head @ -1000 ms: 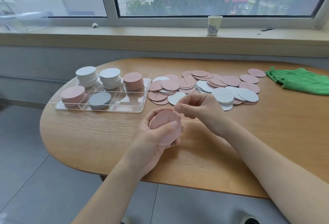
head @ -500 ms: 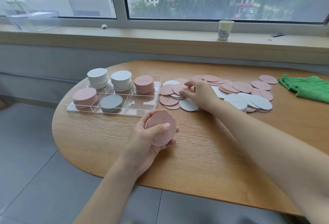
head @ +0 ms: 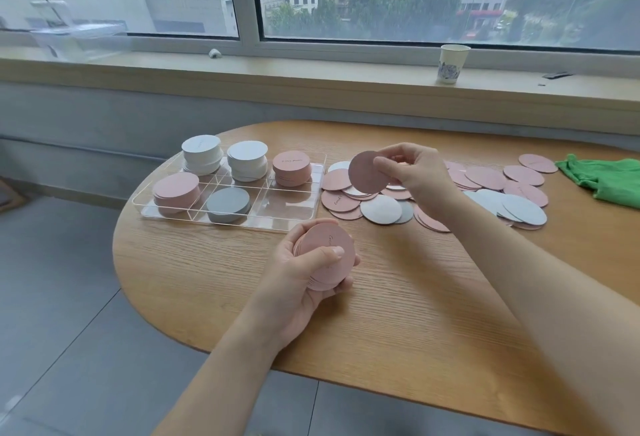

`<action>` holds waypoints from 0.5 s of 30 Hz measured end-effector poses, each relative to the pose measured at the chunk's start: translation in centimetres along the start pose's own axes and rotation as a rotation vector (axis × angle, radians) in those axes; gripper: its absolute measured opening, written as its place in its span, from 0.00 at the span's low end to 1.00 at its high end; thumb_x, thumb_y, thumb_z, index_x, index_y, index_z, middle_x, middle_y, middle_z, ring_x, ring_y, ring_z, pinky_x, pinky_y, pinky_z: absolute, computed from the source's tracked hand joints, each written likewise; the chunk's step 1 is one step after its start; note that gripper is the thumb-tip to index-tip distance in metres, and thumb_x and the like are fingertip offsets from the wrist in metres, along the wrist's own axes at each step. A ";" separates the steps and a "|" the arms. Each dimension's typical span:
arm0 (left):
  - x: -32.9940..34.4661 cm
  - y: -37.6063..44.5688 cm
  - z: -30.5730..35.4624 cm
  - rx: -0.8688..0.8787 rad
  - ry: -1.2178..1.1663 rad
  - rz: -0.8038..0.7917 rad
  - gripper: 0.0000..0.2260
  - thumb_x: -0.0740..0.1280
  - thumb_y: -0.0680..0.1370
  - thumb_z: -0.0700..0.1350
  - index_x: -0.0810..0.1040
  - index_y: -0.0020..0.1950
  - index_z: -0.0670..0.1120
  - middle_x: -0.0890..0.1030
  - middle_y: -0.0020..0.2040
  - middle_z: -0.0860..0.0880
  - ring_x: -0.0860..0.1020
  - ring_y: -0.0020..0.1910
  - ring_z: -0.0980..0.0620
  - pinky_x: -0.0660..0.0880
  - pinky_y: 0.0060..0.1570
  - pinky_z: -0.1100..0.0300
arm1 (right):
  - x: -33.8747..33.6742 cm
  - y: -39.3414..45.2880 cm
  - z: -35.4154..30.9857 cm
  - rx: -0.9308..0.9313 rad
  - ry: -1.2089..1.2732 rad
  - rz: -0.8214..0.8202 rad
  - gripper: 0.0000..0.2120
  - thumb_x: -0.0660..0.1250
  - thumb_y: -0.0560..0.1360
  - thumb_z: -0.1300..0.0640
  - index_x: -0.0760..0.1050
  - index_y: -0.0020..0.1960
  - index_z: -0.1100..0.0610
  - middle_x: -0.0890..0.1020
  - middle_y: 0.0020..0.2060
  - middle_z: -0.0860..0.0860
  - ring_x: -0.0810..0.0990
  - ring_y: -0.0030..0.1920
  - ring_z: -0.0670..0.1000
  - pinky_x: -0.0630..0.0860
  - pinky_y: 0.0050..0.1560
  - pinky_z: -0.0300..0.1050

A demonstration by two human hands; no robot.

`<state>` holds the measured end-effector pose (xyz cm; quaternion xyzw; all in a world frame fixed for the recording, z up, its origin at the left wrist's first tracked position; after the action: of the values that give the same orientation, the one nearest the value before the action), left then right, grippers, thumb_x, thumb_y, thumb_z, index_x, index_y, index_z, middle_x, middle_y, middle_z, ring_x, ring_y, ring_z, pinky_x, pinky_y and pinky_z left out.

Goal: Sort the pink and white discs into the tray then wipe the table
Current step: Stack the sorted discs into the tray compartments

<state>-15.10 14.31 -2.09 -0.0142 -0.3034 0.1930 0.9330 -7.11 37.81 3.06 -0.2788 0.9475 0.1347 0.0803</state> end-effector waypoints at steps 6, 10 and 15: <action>0.2 -0.2 0.6 0.040 0.008 0.024 0.30 0.81 0.69 0.44 0.74 0.67 0.42 0.82 0.56 0.40 0.84 0.50 0.41 0.79 0.38 0.54 | 1.1 -6.5 -2.8 0.056 0.352 -0.233 0.07 0.76 0.68 0.55 0.85 0.45 0.55 0.83 0.41 0.56 0.78 0.41 0.53 0.77 0.39 0.40; 0.3 -0.3 0.7 0.057 0.021 0.024 0.33 0.81 0.68 0.47 0.74 0.69 0.41 0.83 0.56 0.43 0.82 0.48 0.46 0.79 0.38 0.55 | 3.6 -9.7 -3.3 0.038 0.248 -0.318 0.10 0.78 0.69 0.59 0.83 0.48 0.62 0.82 0.39 0.58 0.77 0.37 0.56 0.78 0.38 0.44; 0.3 -0.4 0.8 0.069 0.042 0.037 0.28 0.80 0.70 0.43 0.75 0.67 0.40 0.83 0.54 0.43 0.82 0.48 0.46 0.79 0.39 0.54 | 5.5 -11.0 -3.7 -0.065 0.092 -0.275 0.07 0.79 0.70 0.61 0.82 0.44 0.61 0.83 0.36 0.54 0.79 0.34 0.49 0.77 0.36 0.42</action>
<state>-15.17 13.93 -1.26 0.0083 -0.2767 0.2200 0.9354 -5.89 25.04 2.99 -0.4143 0.8981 0.1402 0.0455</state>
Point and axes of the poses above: each hand's wrist, its own y-axis towards the middle knuckle, its own x-axis out of the palm, z = x × y, the point moved 8 cm from there along y, towards the middle knuckle
